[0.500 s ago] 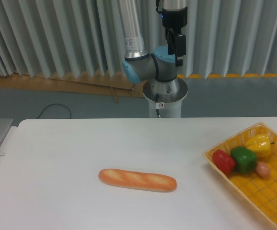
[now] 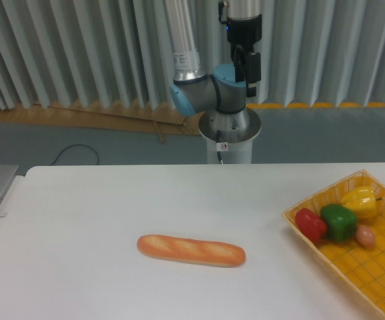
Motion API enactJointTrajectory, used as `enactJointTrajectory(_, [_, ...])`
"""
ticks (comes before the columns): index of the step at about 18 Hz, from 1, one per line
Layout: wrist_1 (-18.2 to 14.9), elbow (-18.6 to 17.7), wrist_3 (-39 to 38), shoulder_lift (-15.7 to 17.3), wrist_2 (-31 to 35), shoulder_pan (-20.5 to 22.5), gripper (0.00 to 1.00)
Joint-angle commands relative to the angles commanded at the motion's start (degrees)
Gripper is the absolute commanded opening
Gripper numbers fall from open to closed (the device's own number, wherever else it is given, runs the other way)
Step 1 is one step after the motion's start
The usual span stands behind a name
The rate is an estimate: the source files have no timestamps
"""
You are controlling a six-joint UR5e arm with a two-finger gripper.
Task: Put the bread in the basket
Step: 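Raise the open gripper and swing it toward the table center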
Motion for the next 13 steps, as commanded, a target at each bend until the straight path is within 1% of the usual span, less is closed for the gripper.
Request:
enactJointTrajectory(3, [0.18, -0.26, -2.19, -0.52, 0.09, -0.09, 1.0])
enactJointTrajectory(6, [3.24, -0.44, -3.08, -2.02, 0.35, 0.61, 1.0])
enactJointTrajectory(8, [3.43, -0.7, -2.73, -2.2, 0.27, 1.66, 1.0])
enactJointTrajectory(10, [3.87, -0.53, -2.37, -3.16, 0.09, 3.16, 1.0])
enactJointTrajectory(13, [4.04, -0.27, -2.37, -3.34, 0.18, 3.6, 1.0])
